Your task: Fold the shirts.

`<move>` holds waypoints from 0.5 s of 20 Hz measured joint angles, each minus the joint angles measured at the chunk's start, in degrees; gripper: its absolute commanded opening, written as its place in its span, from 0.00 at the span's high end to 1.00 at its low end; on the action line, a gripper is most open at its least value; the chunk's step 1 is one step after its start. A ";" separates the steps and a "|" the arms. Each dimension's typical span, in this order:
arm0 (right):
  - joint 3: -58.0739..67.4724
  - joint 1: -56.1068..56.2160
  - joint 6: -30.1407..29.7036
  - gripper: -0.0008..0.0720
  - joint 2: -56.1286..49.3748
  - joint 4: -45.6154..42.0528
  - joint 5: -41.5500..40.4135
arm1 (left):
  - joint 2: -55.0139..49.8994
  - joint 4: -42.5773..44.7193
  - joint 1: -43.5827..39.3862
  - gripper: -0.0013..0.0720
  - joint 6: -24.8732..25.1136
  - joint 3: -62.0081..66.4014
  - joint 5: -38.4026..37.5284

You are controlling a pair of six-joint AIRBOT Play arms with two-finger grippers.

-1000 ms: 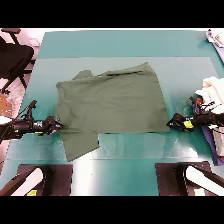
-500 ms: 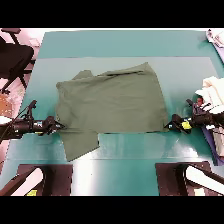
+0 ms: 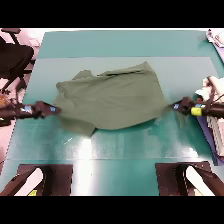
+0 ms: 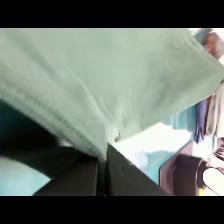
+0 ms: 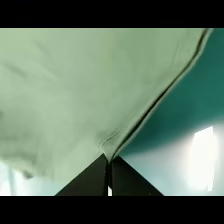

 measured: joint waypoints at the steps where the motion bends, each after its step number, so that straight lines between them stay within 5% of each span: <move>1: 2.21 -0.04 0.35 0.96 2.47 0.63 0.17 | 2.23 -1.03 0.00 0.95 -0.02 2.67 -0.07; 10: 25.40 -0.09 1.33 0.96 20.11 0.68 -9.77 | 23.96 1.75 0.00 0.95 5.25 31.01 13.31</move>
